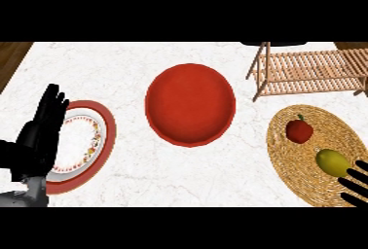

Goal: Pick the lemon from the placemat and place it in the tiered shelf

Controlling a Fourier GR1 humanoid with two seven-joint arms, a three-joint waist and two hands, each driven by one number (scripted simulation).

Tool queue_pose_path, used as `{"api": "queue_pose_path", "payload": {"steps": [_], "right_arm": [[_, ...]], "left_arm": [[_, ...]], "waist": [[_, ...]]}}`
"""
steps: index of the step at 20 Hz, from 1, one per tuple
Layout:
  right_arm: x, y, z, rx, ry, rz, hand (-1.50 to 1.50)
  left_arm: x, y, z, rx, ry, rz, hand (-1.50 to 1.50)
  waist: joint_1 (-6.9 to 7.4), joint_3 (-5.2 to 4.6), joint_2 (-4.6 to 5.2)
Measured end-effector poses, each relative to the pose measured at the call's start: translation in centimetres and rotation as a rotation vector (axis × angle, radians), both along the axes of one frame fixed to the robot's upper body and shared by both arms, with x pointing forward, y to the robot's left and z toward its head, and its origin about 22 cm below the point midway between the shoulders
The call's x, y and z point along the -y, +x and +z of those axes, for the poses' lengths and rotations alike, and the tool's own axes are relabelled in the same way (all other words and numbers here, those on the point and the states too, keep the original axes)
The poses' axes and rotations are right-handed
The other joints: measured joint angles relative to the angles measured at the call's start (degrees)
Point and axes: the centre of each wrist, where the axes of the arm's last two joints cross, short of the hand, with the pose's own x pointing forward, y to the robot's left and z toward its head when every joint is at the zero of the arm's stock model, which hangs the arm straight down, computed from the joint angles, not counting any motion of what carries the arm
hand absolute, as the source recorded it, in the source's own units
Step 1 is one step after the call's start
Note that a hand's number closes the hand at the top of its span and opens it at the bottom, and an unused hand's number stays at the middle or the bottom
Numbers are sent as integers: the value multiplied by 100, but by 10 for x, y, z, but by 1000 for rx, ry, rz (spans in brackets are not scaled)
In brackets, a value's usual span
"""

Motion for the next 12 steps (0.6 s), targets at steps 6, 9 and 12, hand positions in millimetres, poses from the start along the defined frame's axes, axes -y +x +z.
{"api": "queue_pose_path", "payload": {"steps": [6,9,12], "right_arm": [[5,6,-17,2,11,-21,-150],[7,13,-26,-1,7,-28,-150],[6,23,-32,9,-4,-30,-150]], "left_arm": [[13,1,-4,-2,-2,-8,0],[10,0,-4,-1,3,-14,0],[9,-2,-3,4,6,-9,0]], "waist": [[59,-3,9],[80,-3,12],[96,-5,13]]}}
